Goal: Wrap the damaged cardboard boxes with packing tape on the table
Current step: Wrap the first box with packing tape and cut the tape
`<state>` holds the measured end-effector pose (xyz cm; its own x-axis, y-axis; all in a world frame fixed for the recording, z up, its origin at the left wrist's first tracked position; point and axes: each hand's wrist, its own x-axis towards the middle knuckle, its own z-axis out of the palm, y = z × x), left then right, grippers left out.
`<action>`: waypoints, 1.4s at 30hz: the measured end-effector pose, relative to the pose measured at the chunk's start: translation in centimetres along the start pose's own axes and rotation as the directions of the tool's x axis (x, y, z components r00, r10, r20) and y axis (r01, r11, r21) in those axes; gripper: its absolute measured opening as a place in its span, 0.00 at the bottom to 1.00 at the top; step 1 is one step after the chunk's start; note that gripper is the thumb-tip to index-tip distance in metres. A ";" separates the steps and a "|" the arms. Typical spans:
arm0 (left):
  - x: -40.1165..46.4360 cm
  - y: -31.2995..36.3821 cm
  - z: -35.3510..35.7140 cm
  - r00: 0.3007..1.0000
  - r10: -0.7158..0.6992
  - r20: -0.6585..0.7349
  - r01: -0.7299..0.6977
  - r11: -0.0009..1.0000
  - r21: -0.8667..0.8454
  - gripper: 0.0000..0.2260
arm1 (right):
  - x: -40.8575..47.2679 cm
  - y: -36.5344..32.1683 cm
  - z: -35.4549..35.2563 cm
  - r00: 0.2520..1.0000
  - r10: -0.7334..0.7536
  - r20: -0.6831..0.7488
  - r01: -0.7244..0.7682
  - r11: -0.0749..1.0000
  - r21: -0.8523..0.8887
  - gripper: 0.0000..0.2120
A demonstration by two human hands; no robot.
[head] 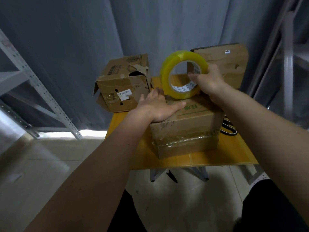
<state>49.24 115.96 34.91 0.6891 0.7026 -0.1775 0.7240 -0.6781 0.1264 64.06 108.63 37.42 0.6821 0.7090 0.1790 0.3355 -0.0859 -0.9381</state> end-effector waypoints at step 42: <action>-3.0 0.9 0.8 0.947 0.301 -0.111 -0.288 0.950 0.119 0.41 | -0.1 1.8 -0.1 0.964 0.167 -0.206 -0.121 0.968 0.219 0.11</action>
<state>47.77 113.10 34.77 0.8740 0.4854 -0.0222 0.4859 -0.8723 0.0548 64.69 108.34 35.80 0.8477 0.5249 0.0767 0.0996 -0.0155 -0.9949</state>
